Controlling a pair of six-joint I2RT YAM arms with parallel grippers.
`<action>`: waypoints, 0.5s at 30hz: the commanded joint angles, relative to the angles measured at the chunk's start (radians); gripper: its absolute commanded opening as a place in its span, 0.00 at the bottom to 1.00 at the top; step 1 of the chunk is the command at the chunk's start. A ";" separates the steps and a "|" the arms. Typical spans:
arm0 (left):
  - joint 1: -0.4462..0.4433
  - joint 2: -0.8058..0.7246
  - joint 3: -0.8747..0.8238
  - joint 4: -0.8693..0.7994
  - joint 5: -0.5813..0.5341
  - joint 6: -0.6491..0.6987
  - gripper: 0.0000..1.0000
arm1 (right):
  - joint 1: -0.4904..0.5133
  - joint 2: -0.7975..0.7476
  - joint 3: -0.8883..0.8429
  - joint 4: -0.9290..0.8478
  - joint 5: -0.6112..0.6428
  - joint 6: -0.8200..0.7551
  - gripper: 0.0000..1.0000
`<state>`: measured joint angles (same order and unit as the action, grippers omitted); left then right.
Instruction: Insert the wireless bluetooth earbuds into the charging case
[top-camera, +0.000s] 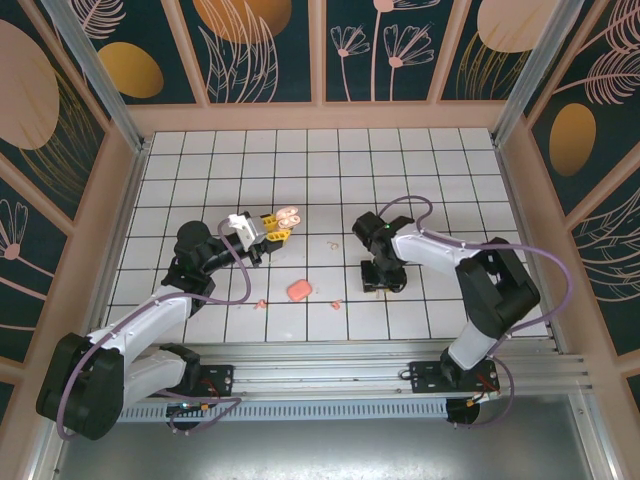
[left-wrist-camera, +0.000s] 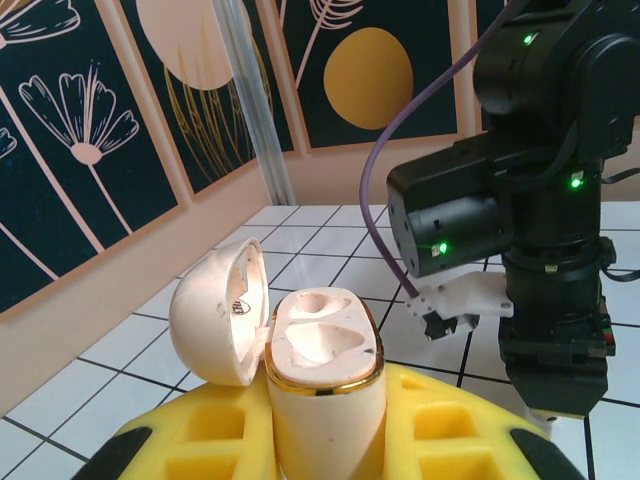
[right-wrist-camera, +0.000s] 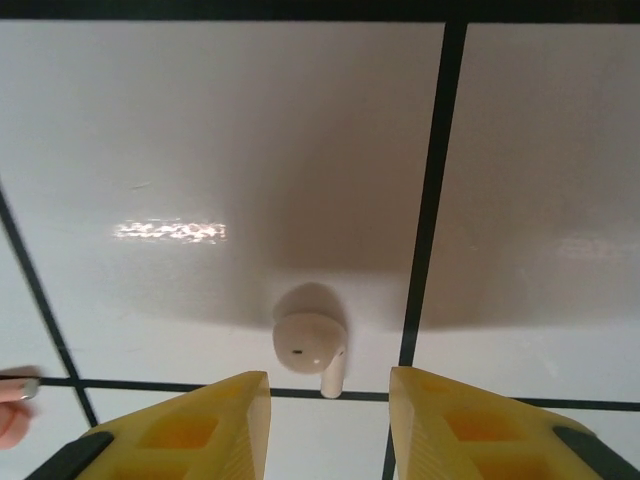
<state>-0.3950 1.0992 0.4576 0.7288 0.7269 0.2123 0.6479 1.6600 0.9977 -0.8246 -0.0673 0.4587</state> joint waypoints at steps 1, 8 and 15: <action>-0.005 -0.007 -0.002 0.021 0.003 -0.011 0.15 | 0.006 0.034 0.046 -0.051 0.022 -0.053 0.37; -0.005 0.005 0.004 0.017 0.005 -0.025 0.16 | 0.005 0.083 0.066 -0.032 0.002 -0.084 0.37; -0.005 0.010 0.006 0.015 0.003 -0.032 0.16 | 0.006 0.120 0.068 -0.025 -0.013 -0.101 0.34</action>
<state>-0.3950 1.1034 0.4576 0.7288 0.7242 0.1974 0.6479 1.7592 1.0473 -0.8394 -0.0723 0.3775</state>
